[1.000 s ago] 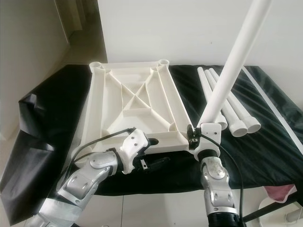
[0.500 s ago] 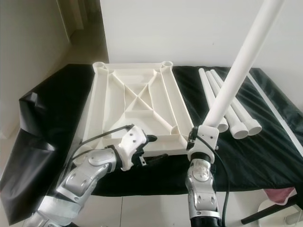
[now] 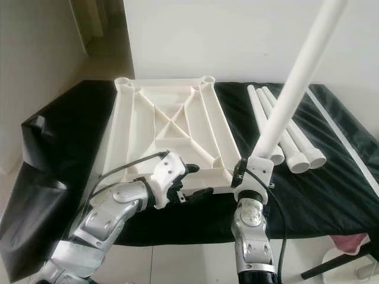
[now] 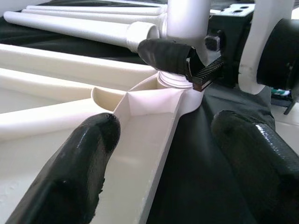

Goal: Building children table

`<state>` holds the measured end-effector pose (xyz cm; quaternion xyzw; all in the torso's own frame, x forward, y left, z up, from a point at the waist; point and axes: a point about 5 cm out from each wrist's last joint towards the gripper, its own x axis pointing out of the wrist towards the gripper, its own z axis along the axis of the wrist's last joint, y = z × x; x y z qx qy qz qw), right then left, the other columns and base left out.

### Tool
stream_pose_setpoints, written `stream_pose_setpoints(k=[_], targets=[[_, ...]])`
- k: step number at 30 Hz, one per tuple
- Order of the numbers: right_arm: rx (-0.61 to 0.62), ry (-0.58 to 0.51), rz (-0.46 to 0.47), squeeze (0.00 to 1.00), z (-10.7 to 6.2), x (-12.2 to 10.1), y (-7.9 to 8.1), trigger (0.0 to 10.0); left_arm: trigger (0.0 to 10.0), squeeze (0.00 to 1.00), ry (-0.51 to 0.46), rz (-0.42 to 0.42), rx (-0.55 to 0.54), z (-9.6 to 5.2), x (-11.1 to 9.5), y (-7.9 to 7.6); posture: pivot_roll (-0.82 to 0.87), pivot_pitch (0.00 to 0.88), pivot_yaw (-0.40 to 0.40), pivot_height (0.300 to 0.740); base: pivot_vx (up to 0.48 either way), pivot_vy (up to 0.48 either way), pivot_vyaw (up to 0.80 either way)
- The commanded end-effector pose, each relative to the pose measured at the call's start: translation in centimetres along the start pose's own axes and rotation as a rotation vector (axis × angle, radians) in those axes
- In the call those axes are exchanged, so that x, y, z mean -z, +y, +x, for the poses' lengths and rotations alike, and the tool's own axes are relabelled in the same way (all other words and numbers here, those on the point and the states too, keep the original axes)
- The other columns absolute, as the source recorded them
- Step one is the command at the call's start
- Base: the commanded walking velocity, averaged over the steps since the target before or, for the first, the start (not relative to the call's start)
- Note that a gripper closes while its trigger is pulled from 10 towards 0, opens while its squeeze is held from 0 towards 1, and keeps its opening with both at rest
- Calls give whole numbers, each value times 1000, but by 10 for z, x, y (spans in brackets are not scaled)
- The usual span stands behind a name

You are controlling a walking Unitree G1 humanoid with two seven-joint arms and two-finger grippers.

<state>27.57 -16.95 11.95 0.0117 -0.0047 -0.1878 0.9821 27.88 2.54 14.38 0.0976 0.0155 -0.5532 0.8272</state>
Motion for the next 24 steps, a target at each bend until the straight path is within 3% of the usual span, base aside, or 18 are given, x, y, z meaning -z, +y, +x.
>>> stream_pose_setpoints(k=[1, 14, 15, 16, 17, 20, 24], targets=[[6, 15, 18, 1000, -2, 3, -3, 10000, 10000, 0, -10, 16, -26, 3, -4, 2, 15, 0, -23, 740, 0, 0, 0], [-113, -27, -31, 1000, 1, -2, -9, 10000, 10000, 0, -13, 22, -19, 3, -5, 2, 21, 0, -17, 740, 0, 0, 0], [-138, -36, -45, 549, 2, -2, -11, 10000, 10000, 0, -12, 22, -14, 2, -5, 1, 22, 0, -16, 740, 0, 0, 0], [-138, -36, -45, 549, 2, -2, -11, 10000, 10000, 0, -12, 22, -14, 2, -5, 1, 22, 0, -16, 740, 0, 0, 0], [-207, -41, -51, 0, 4, -3, -12, 10000, 10000, 0, -6, 25, -6, 2, -4, -1, 23, 0, -17, 740, 0, 0, 0], [-326, -45, -58, 0, 5, -2, -8, 10000, 10000, 0, -2, 27, 0, 2, -3, -2, 26, 0, -16, 740, 0, 0, 0], [-374, -86, -108, 0, 6, -5, -12, 10000, 10000, 0, -2, 27, 1, 2, -3, -3, 26, 0, -15, 740, 0, 0, 0]])
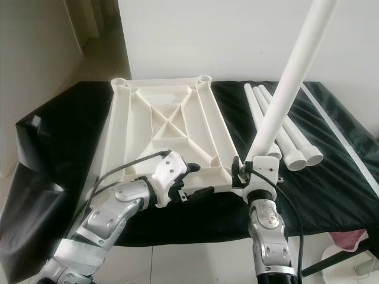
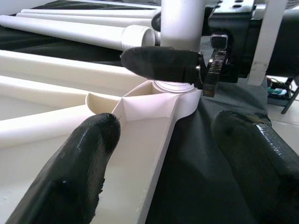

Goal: Building children table

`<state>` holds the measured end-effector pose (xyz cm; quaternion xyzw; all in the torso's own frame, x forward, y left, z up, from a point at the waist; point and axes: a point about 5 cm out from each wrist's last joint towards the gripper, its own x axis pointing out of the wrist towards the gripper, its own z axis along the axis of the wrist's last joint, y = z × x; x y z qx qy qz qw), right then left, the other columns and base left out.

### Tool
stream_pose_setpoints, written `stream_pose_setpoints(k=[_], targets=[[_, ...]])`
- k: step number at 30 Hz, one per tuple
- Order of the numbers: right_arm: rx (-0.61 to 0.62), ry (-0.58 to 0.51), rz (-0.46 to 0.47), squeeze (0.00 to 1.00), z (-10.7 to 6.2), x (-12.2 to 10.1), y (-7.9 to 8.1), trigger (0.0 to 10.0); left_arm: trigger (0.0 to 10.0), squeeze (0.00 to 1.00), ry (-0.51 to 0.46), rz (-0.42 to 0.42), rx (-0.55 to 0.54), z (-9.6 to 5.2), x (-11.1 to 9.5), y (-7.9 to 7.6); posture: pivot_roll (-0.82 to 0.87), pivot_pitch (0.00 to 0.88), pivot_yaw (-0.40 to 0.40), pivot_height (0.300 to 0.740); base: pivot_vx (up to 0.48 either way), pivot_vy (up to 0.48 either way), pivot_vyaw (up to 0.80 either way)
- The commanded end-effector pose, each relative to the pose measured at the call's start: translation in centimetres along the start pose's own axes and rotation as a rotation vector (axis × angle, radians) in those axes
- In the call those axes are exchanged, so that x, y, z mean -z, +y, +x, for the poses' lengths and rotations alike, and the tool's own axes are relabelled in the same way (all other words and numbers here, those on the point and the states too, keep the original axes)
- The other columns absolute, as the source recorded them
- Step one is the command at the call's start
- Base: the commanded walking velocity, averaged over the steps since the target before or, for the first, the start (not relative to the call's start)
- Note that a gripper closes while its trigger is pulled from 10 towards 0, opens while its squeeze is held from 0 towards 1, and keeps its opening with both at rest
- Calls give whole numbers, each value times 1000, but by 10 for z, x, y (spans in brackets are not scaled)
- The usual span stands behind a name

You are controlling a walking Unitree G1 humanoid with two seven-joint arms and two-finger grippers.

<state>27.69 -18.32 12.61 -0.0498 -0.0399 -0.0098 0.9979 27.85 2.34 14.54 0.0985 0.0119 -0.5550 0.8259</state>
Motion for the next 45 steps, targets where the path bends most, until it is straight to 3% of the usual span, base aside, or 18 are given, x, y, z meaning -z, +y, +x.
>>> stream_pose_setpoints(k=[1, 15, 22, 23, 24, 26, 27, 36, 37, 45], targets=[[-28, 5, 7, 0, 0, 3, -4, 10000, 10000, 0, 4, 22, -2, 0, -1, -2, 28, 0, -17, 740, 0, 0, 0], [-344, 7, -67, 0, 5, -4, -27, 10000, 10000, 0, 1, 27, 2, 3, -3, -1, 16, 0, -9, 740, 0, 0, 0], [-386, 16, -80, 0, 8, -1, -30, 9843, 10000, 0, 2, 29, 7, 3, -3, -1, 17, 0, -4, 740, 0, 0, 0], [-399, 23, -80, 0, 8, 1, -31, 4078, 10000, 0, 3, 30, 10, 3, -3, -2, 17, 0, -2, 740, 0, 0, 0], [-410, 35, -96, 0, 8, 3, -31, 941, 10000, 0, 3, 32, 13, 3, -3, -2, 20, 0, -3, 740, 0, 0, 0], [-417, 43, -108, 0, 8, 5, -32, 667, 10000, 0, 4, 33, 15, 3, -3, -2, 20, 0, -3, 740, 0, 0, 0], [-419, 50, -103, 0, 8, 7, -33, 0, 10000, 0, 4, 33, 16, 3, -3, -2, 20, 0, -1, 740, 0, 0, 0], [-413, 73, -87, 0, 7, 14, -36, 0, 10000, 0, 4, 41, 25, 3, -3, -2, 19, 0, 3, 740, 0, 0, 0], [-391, 81, -80, 0, 7, 16, -36, 10000, 10000, 0, 3, 44, 25, 4, -4, -1, 20, 0, 3, 740, 0, 0, 0], [-322, 89, -53, 0, 8, 20, -31, 10000, 10000, 0, 3, 47, 26, 4, -4, -1, 22, 0, 1, 740, 0, 0, 0]])
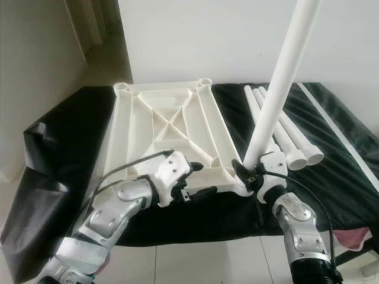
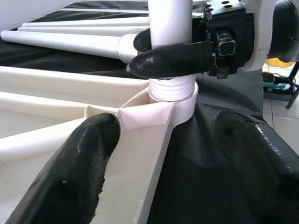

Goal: Building children table

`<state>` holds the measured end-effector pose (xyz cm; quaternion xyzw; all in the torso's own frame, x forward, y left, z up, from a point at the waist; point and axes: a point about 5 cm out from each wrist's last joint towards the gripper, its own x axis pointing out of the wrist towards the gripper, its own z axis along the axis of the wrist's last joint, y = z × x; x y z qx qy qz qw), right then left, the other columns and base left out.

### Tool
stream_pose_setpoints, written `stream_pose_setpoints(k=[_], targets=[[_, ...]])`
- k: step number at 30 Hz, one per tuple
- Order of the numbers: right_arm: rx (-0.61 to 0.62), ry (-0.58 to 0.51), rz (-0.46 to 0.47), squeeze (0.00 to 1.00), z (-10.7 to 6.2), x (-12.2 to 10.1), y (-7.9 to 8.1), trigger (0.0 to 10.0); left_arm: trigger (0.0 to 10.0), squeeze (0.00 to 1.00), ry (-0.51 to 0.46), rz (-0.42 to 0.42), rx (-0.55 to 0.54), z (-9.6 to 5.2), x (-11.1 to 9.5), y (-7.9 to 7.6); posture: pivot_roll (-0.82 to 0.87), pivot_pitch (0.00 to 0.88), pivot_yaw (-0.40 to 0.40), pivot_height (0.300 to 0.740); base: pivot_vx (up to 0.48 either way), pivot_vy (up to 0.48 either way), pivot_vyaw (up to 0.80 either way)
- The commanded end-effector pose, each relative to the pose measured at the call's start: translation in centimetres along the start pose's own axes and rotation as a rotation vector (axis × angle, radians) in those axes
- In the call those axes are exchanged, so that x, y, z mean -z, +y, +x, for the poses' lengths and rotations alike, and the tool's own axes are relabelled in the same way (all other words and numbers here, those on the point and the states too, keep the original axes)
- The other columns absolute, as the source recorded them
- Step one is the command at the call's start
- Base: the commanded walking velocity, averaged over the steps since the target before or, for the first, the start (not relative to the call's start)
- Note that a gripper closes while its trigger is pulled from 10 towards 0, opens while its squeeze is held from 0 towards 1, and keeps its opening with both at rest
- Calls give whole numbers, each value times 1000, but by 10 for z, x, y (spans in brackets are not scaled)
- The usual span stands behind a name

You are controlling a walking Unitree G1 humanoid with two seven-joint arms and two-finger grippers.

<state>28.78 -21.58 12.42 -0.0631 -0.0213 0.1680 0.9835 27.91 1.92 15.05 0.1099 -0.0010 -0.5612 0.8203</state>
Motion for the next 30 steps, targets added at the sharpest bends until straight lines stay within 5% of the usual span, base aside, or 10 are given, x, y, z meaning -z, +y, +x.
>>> stream_pose_setpoints(k=[1, 19, 21, 23, 24, 30], targets=[[62, 75, -23, 0, -2, 14, 2, 10000, 10000, 0, 14, 13, 12, 0, 2, -1, 26, 0, -3, 740, 0, 0, 0], [403, 117, 36, 0, -2, 20, 3, 10000, 10000, 0, 16, 11, 8, -2, 3, -2, 37, 0, -8, 740, 0, 0, 0], [573, 128, 111, 0, 0, 24, 24, 10000, 10000, 0, 15, 12, 5, -1, 3, -1, 42, 0, -13, 740, 0, 0, 0], [602, 127, 121, 0, -1, 24, 27, 10000, 10000, 0, 14, 11, 4, -1, 3, -1, 42, 0, -13, 740, 0, 0, 0], [713, 143, 142, 0, -3, 27, 29, 10000, 10000, 0, 15, 13, 4, -1, 3, -1, 44, 0, -15, 740, 0, 0, 0], [802, 172, 195, 0, -1, 30, 39, 10000, 10000, 0, 13, 14, 4, -2, 2, -1, 47, 0, -16, 740, 0, 0, 0]])
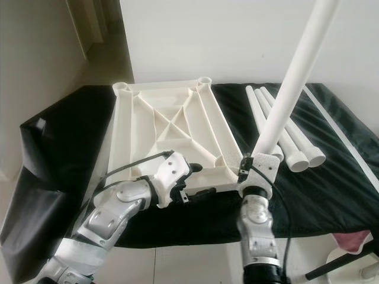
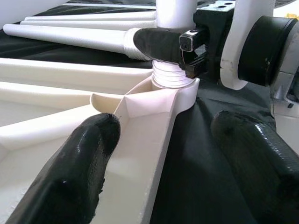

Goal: Building children table

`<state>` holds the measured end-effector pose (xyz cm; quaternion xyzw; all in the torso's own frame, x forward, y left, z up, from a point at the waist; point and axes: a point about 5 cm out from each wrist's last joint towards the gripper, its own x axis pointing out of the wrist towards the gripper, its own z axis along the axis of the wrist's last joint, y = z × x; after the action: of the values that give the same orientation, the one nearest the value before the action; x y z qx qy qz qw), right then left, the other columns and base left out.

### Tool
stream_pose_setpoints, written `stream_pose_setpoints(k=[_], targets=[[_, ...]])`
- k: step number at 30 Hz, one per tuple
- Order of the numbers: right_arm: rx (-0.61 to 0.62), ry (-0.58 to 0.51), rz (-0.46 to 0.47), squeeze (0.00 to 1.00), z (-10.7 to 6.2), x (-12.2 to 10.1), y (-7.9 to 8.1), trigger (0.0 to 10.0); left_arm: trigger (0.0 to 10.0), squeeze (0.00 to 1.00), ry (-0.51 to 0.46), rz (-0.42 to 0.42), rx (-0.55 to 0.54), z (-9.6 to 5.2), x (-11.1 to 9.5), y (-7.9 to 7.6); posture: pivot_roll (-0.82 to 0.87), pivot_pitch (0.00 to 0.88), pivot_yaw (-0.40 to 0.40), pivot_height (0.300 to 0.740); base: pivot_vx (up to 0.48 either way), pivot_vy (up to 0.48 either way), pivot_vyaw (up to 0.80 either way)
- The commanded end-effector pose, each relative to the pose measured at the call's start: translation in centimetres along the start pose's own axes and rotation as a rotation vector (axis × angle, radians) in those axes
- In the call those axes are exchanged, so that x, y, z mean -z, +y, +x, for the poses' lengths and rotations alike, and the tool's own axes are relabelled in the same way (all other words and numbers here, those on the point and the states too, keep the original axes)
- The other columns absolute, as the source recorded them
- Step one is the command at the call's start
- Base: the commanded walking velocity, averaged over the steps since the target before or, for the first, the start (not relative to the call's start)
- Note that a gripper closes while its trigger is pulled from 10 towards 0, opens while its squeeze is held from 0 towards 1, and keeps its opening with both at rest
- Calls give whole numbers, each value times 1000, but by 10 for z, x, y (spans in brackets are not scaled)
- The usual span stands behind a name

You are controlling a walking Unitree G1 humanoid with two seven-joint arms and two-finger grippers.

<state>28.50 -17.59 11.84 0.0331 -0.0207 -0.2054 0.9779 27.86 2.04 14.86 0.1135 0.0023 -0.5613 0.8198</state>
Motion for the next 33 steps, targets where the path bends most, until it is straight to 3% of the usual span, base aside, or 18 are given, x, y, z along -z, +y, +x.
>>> stream_pose_setpoints(k=[1, 24, 25, 33], targets=[[65, 140, -13, 0, -7, 27, -8, 10000, 10000, 0, 2, 10, 3, 0, 0, -1, 47, 0, -13, 740, 0, 0, 0], [92, 123, -39, 8, -8, 22, -10, 10000, 10000, 0, -16, -4, -8, 2, -3, -1, 42, 0, -20, 740, 0, 0, 0], [79, 114, -38, 1000, -7, 21, -9, 10000, 10000, 0, -17, -6, -13, 2, -3, -1, 42, 0, -25, 740, 0, 0, 0], [-2, 73, -10, 1000, -4, 13, -8, 10000, 10000, 0, -5, 2, -29, 1, -1, 1, 47, 0, -29, 740, 0, 0, 0]])
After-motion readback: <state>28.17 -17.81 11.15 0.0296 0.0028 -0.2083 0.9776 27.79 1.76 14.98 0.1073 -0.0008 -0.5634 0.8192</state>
